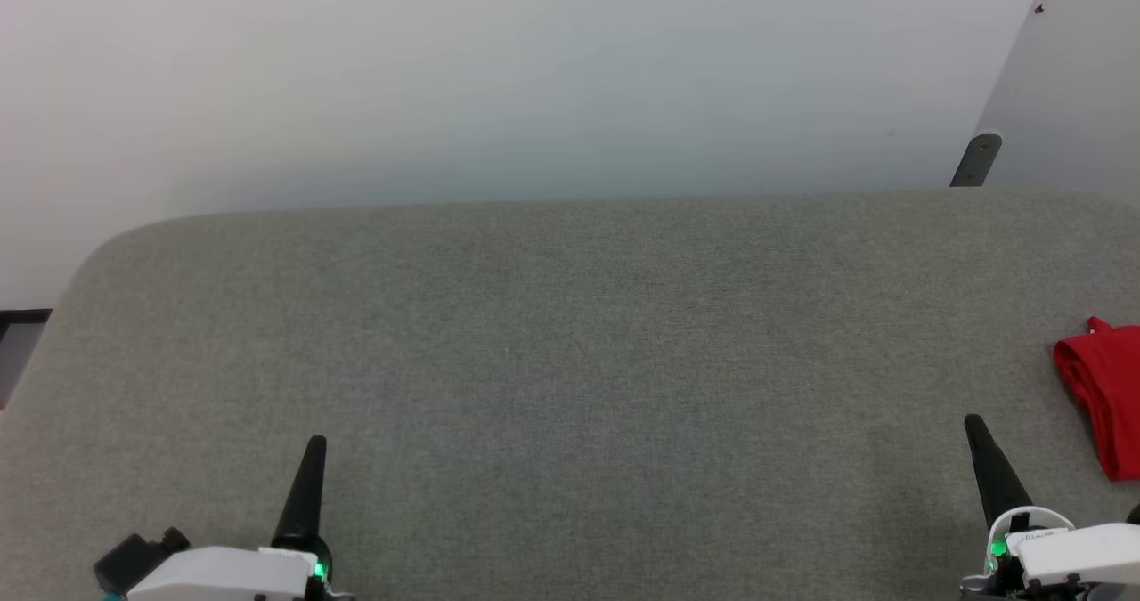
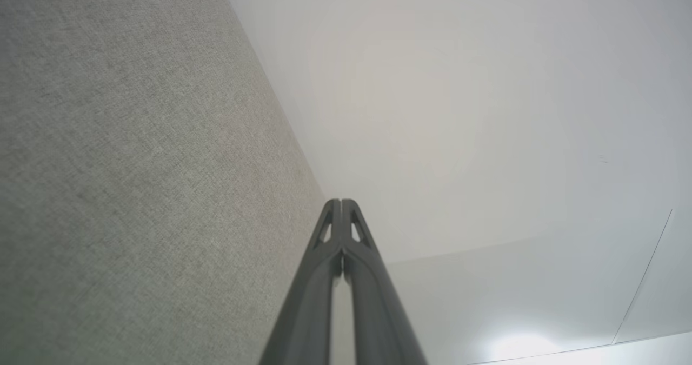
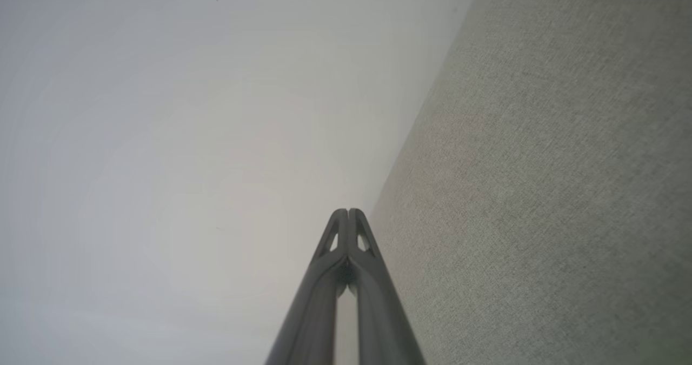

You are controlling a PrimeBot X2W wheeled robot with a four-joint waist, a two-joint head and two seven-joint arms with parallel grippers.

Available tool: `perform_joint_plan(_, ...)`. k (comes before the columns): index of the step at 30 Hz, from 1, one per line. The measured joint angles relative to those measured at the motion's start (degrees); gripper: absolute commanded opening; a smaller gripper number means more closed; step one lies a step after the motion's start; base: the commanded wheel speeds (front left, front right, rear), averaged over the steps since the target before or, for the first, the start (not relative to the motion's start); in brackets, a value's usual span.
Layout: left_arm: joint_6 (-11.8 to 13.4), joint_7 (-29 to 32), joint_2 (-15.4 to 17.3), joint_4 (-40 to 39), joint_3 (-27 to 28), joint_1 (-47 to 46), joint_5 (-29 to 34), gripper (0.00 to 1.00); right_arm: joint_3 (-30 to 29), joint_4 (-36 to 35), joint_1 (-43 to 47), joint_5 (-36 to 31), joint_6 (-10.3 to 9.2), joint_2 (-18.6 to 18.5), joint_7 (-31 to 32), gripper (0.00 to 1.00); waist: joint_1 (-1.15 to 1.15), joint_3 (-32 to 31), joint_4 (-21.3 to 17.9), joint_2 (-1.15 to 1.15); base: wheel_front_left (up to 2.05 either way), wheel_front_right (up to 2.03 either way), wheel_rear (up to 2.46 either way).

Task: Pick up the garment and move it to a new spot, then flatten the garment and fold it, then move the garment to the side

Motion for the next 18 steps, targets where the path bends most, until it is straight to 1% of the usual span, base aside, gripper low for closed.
perform_joint_plan(18, 0.00, 2.11, -0.26, 0.92, 0.27, -1.87, -8.04, 0.00, -0.54, 1.56, -1.77, 7.22, 0.00, 0.62, 0.99, 0.00, 0.00, 0.50, -0.06, 0.00, 0.00, 0.00, 0.00)
